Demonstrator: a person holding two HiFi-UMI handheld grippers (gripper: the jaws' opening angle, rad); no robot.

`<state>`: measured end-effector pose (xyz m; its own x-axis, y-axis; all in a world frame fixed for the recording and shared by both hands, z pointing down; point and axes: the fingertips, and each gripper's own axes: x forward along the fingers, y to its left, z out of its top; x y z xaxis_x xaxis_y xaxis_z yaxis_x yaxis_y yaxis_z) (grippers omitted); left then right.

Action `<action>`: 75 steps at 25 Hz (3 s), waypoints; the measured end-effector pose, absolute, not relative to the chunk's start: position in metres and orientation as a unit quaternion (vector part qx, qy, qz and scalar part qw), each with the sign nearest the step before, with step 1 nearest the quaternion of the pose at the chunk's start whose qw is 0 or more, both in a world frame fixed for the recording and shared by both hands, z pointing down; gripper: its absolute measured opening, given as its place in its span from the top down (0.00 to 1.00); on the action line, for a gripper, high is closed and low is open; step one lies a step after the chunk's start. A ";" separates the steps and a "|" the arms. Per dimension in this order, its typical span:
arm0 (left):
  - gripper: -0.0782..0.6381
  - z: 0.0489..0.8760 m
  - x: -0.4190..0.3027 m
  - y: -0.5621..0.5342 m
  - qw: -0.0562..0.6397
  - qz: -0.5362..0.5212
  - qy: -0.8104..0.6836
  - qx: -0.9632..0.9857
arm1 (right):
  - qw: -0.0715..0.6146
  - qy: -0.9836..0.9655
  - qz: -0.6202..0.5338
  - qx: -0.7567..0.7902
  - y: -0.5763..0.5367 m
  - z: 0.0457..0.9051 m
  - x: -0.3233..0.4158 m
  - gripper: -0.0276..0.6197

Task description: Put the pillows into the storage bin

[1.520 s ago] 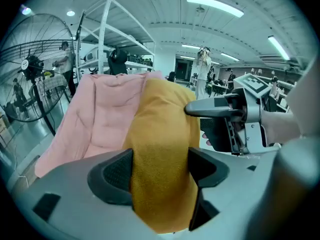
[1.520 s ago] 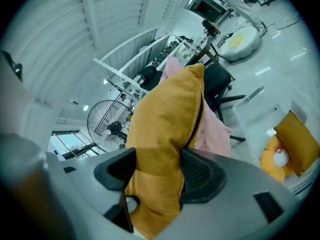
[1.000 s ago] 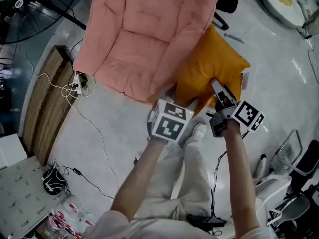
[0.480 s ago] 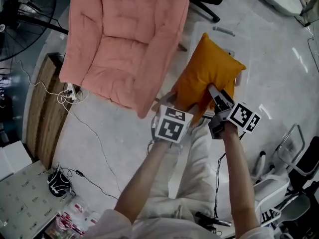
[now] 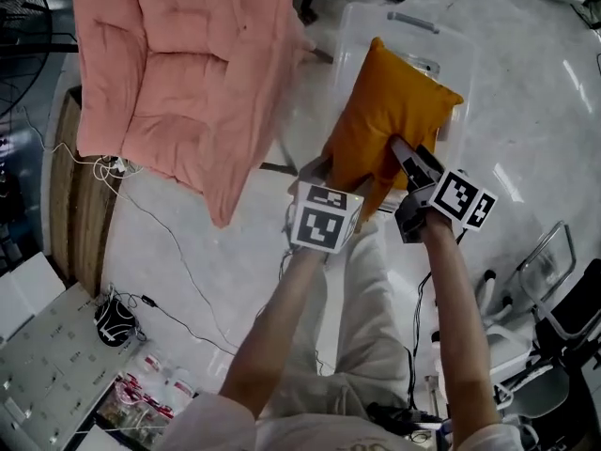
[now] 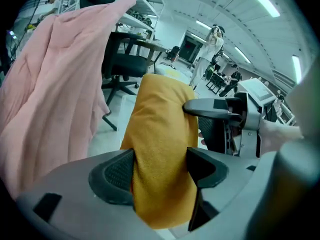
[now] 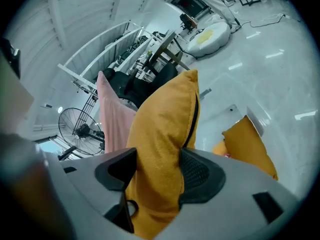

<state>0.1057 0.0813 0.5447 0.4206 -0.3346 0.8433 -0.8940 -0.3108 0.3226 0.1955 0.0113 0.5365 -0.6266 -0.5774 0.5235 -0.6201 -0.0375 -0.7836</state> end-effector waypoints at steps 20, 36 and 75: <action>0.41 0.706 0.123 0.033 0.495 0.330 -0.454 0.664 | 0.099 -0.701 0.599 0.374 -0.054 0.701 0.199 0.51; 0.40 0.829 0.115 0.042 0.572 0.342 -0.443 0.600 | 0.167 -0.647 0.636 0.385 -0.050 0.836 0.190 0.48; 0.84 0.582 0.073 0.044 0.428 0.324 -0.407 0.739 | 0.155 -0.783 0.378 0.469 0.023 0.540 0.208 0.94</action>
<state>0.0728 0.0441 0.5820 0.4587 -0.3252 0.8270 -0.8790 -0.3026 0.3686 0.2079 0.0231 0.5404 -0.5126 -0.6167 0.5974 -0.8514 0.2751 -0.4466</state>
